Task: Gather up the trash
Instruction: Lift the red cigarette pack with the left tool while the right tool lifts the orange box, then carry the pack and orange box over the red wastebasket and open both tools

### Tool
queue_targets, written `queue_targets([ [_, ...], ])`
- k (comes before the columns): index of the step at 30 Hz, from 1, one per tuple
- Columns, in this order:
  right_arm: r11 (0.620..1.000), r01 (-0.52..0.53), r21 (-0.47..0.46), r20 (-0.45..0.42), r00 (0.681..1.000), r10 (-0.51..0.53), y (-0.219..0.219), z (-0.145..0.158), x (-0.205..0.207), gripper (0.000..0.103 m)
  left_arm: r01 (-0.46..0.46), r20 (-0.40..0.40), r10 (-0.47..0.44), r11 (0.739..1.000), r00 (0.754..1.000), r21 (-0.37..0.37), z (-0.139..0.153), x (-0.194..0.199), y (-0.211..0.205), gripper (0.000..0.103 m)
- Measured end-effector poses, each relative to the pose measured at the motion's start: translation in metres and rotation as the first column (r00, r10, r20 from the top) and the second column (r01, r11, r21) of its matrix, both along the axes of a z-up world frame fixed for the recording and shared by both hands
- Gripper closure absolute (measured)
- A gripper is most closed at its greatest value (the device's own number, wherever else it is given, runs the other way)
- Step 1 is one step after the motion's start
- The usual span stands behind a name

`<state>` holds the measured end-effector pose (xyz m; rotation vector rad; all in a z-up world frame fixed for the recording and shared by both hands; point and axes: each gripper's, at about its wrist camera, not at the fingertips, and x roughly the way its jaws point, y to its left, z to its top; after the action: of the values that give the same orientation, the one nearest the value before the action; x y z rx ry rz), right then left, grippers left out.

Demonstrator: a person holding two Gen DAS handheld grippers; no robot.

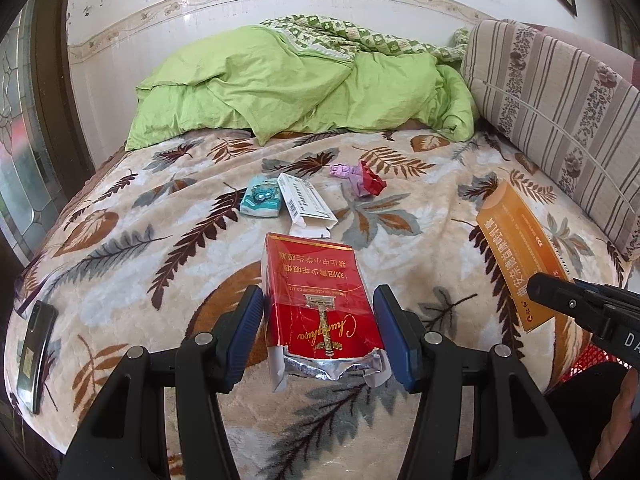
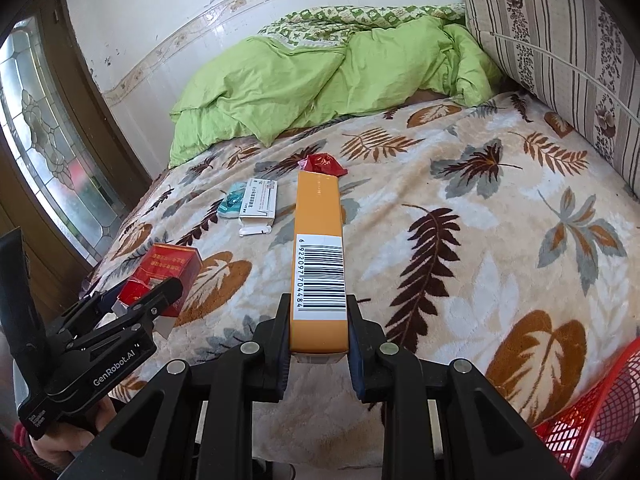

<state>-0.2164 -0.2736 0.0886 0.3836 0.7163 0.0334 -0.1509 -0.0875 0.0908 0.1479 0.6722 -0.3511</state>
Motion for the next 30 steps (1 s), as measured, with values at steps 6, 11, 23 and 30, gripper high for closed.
queue_targets([
  [6,0.999,0.02,0.029,0.016,1.0,-0.02,-0.012,0.01,-0.012,0.078,0.028,0.006,-0.028,1.0,1.0,-0.003,0.006,-0.004,-0.009,0.047],
  [11,0.997,0.041,0.062,0.022,0.999,-0.043,-0.023,0.014,-0.018,0.078,0.048,0.011,-0.048,0.999,0.999,0.005,0.008,-0.009,-0.017,0.047],
  [23,0.996,0.09,0.027,0.021,0.996,-0.09,-0.039,0.019,-0.039,0.078,0.105,0.011,-0.105,0.994,0.994,-0.003,0.016,-0.02,-0.032,0.047],
  [30,0.975,0.221,0.035,0.01,0.975,-0.221,-0.087,0.023,-0.082,0.078,0.23,0.007,-0.23,0.973,0.973,-0.027,0.031,-0.038,-0.067,0.047],
])
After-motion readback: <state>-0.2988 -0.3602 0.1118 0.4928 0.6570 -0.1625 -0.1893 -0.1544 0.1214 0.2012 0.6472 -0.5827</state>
